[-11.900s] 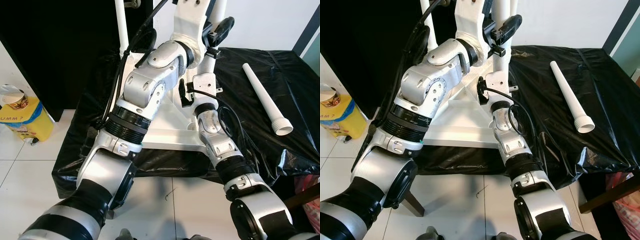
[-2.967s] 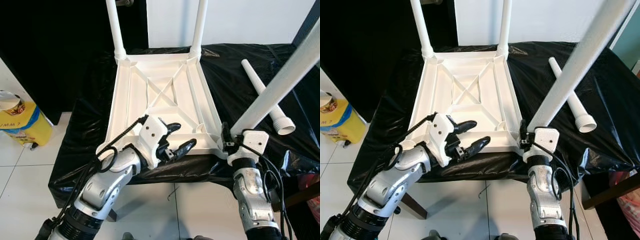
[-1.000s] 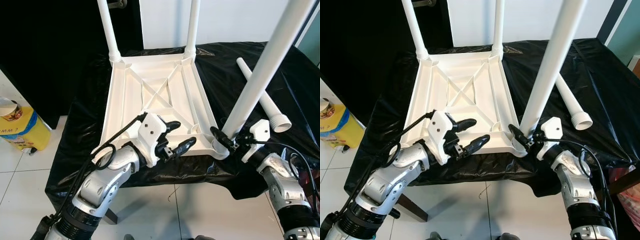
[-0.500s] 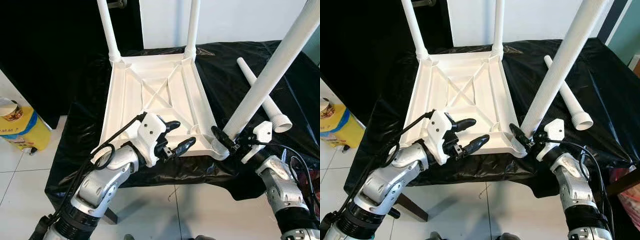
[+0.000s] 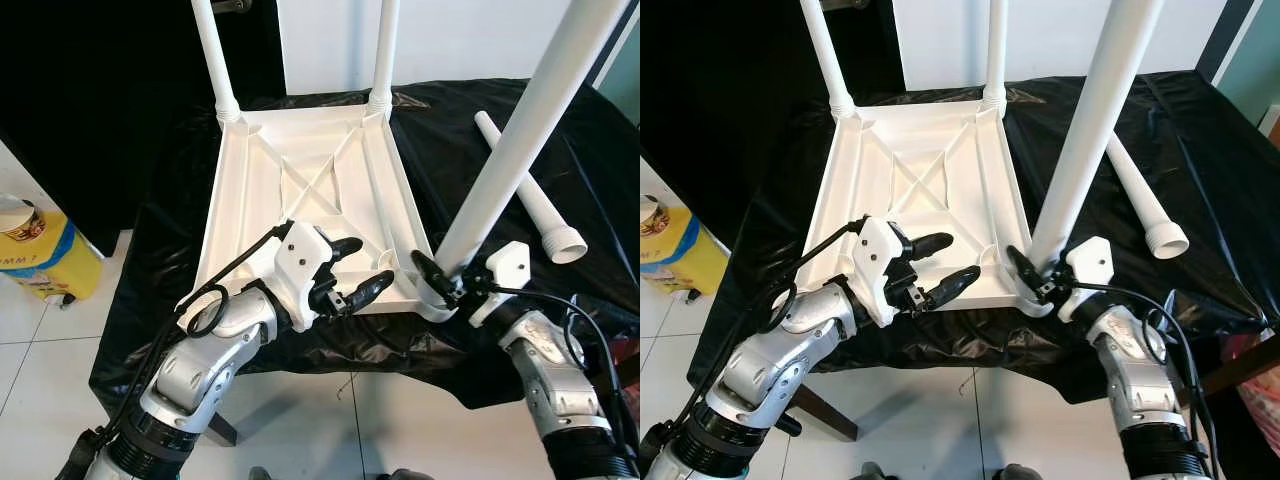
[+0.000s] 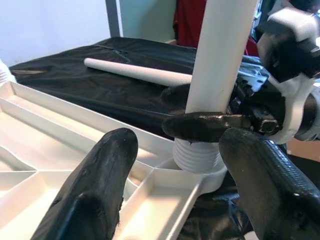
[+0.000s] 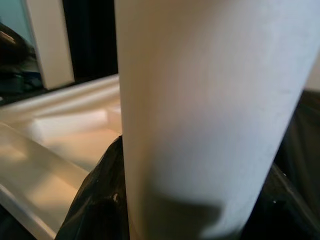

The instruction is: Building children table

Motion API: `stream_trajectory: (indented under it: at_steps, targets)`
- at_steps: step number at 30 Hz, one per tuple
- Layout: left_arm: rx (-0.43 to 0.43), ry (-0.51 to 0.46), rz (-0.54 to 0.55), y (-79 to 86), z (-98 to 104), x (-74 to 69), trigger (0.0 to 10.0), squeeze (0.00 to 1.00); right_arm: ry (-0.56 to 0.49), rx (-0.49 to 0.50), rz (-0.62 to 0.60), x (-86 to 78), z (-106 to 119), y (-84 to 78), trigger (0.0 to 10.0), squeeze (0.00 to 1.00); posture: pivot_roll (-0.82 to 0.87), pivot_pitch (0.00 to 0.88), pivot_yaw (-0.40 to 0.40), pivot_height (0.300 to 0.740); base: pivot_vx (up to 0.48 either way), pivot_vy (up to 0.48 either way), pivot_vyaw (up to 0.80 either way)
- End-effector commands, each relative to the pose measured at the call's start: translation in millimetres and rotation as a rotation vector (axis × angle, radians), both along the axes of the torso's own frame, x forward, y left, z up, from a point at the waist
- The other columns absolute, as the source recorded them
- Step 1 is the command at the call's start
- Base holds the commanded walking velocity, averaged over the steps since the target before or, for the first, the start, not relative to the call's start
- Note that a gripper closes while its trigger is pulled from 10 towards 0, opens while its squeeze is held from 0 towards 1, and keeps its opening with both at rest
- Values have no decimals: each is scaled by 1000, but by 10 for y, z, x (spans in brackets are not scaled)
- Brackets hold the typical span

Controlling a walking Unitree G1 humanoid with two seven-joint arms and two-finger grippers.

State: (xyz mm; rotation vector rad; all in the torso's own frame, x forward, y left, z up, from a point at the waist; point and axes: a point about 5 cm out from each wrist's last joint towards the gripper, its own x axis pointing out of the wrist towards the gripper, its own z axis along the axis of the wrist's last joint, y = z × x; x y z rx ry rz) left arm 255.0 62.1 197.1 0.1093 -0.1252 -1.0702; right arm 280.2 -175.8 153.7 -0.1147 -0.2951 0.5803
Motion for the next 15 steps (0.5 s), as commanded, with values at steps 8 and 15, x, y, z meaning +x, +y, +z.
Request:
stream_trajectory:
  at_steps: [8, 15]
  targets:
    - [8, 9, -61, -3, 1, -5, 10000, 0, 33, 1, -14, -16, -93, -16, 10000, 0, -24, 71, 31, 740, 0, 0, 0]
    - [7, 11, -61, -2, -5, -19, 10000, 0, 107, 62, -76, -8, -234, -107, 10000, 0, -18, 72, 29, 740, 0, 0, 0]
